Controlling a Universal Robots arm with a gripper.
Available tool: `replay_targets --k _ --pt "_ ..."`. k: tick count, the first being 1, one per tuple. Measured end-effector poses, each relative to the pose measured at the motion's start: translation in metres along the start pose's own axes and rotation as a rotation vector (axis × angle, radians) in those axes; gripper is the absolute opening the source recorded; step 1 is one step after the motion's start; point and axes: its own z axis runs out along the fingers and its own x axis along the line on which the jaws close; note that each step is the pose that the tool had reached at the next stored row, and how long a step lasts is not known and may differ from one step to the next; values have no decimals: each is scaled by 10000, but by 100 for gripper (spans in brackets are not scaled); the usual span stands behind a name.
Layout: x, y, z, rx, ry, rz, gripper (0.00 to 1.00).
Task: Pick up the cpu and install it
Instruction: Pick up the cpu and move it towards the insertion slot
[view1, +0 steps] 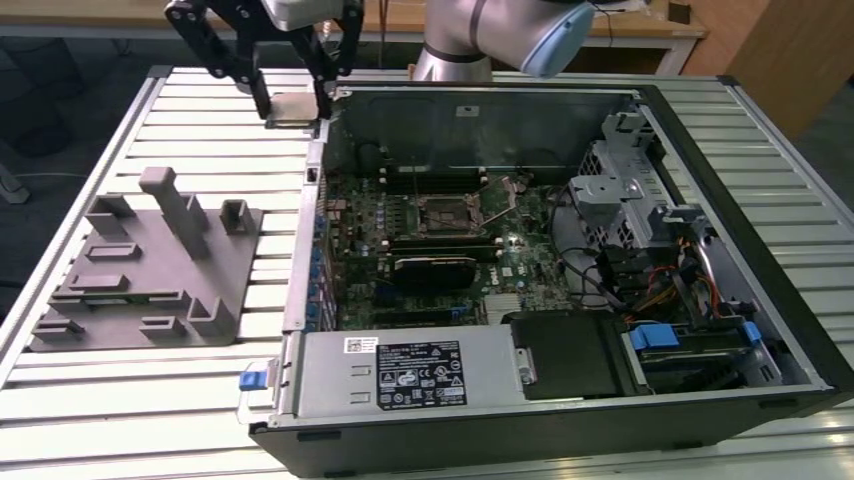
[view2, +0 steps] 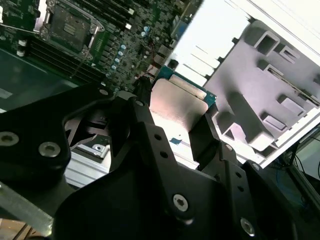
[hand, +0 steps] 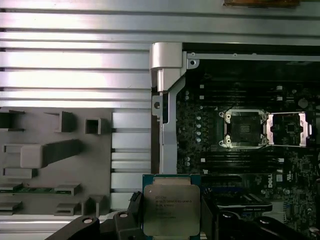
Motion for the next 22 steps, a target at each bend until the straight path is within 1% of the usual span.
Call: replay_targets --k 4,7,13,22 --pt "-59 2 13 0 0 1 55" --pt "-130 2 37 1 1 1 55" --pt "-333 0 122 1 1 1 55" --pt "-602 -5 293 -3 1 2 55"
